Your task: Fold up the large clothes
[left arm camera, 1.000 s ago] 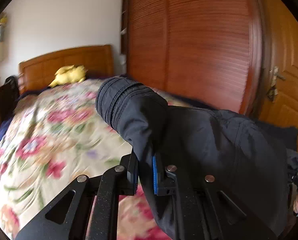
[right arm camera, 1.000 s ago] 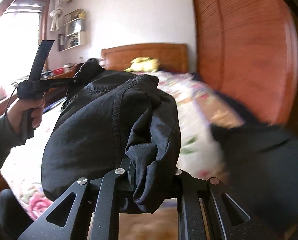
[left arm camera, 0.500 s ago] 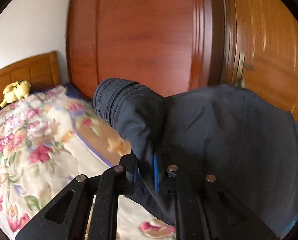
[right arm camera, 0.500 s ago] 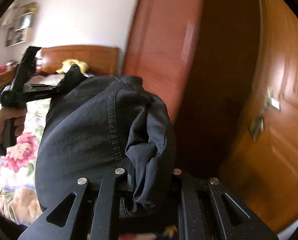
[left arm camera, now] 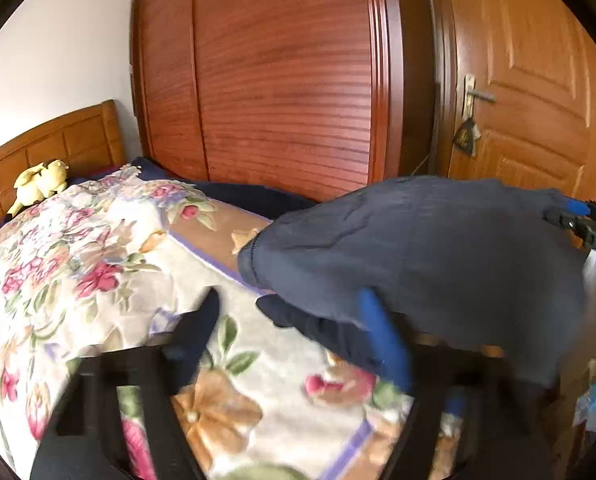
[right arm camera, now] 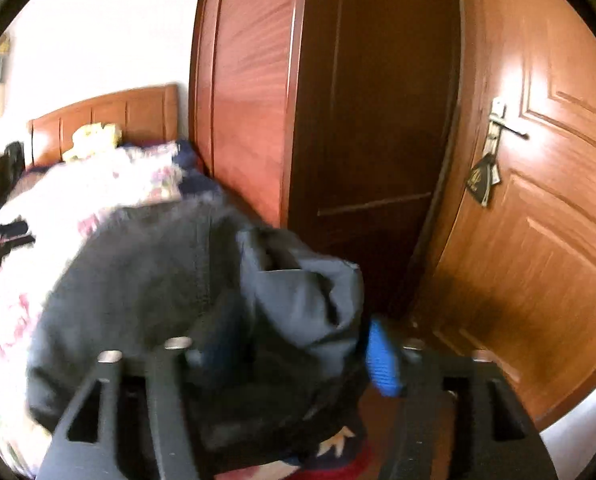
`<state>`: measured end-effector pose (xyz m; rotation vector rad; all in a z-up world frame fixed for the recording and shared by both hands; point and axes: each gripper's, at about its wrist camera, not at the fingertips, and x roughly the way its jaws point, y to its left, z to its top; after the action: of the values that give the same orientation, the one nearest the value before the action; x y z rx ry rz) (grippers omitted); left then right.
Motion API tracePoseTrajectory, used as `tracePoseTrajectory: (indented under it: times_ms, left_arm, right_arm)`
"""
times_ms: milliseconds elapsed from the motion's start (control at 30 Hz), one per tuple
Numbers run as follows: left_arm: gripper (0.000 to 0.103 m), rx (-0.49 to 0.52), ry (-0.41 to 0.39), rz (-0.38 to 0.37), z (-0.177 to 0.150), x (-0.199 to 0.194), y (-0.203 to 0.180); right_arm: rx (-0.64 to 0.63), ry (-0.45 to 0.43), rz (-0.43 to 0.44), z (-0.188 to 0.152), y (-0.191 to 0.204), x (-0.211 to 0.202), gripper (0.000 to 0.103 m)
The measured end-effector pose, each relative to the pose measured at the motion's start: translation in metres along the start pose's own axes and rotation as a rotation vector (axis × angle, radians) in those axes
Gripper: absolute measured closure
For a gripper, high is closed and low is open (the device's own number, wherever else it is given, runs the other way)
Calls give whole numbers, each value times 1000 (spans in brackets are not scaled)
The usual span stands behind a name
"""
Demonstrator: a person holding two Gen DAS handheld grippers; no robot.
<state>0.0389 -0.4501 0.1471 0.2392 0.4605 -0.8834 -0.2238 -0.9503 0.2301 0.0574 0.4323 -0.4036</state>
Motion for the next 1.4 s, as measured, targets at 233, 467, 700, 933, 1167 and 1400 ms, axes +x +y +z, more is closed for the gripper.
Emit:
tracePoseTrajectory:
  times_ms: [233,467,700,933,1167,1400]
  left_arm:
    - [17,-8,-72,44,-46,-96,17]
    - [16,-38,-84,148,-82,-161,45]
    - [16,-123,-109,287,-137,-216,95]
    - [16,-155,-71,494,-199,-245,142]
    - [16,-225,-84,584,-247,-268,176]
    - [16,-322,-101,672,-291,-277,210]
  right_arm:
    - [-26,-92,43,-11,59,-62,20]
    - [-87,-115,190,-34,142,-97,15]
    - [-105,-112,370,-70,222,-98,15]
    - [-117,-106,513,-105,303,-92,15]
    - [-134,-110,614,-115,358,-64,15]
    - [-147,-118,657,-126,395,-23,15]
